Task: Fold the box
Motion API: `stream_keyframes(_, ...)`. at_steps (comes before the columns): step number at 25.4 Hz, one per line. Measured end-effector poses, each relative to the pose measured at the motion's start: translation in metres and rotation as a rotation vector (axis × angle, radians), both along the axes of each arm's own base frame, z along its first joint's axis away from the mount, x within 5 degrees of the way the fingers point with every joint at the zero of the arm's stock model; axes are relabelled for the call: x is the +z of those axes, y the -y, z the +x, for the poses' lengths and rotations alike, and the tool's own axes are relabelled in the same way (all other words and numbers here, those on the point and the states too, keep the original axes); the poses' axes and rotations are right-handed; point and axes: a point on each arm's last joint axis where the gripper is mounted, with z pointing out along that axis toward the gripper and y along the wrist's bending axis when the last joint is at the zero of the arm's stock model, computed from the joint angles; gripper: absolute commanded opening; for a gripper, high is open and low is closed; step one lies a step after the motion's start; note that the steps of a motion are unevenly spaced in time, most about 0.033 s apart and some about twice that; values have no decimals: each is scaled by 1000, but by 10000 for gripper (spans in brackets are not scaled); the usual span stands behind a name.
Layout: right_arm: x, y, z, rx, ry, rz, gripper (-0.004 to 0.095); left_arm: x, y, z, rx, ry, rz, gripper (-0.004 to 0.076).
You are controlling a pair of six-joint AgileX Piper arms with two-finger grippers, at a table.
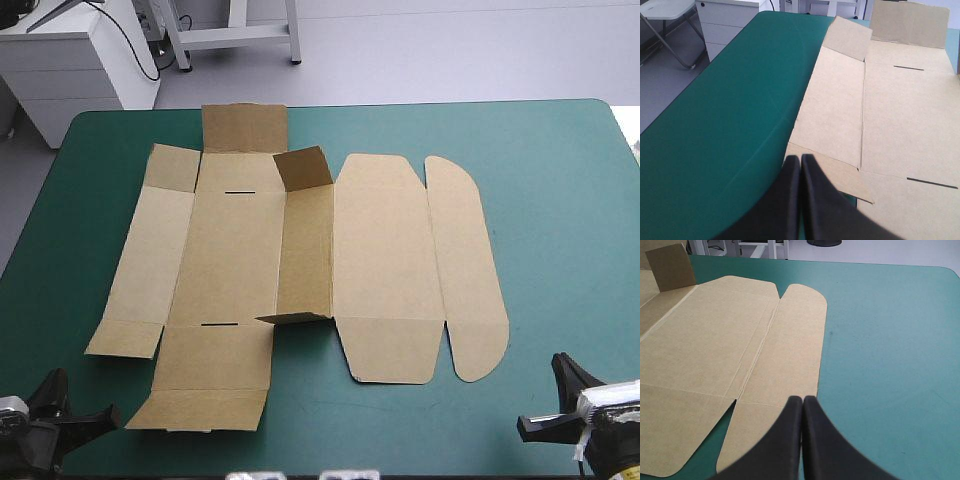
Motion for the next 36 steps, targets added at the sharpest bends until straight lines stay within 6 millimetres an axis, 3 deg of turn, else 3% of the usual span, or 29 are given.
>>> stream_keyframes(14,0,0,0,0,0,0,-20,1,0,1,-1,1,0,-8)
stream_keyframes(21,0,0,0,0,0,0,-20,22,-3,24,1,-66,5,-8)
stream_keyframes(26,0,0,0,0,0,0,-20,41,-7,59,4,-148,15,-5)
stream_keyframes(28,0,0,0,0,0,0,-20,50,-9,81,3,-212,11,8)
stream_keyframes(30,0,0,0,0,0,0,-20,54,-13,116,6,-351,10,18)
stream_keyframes(36,0,0,0,0,0,0,-20,55,-22,193,-49,-646,33,18)
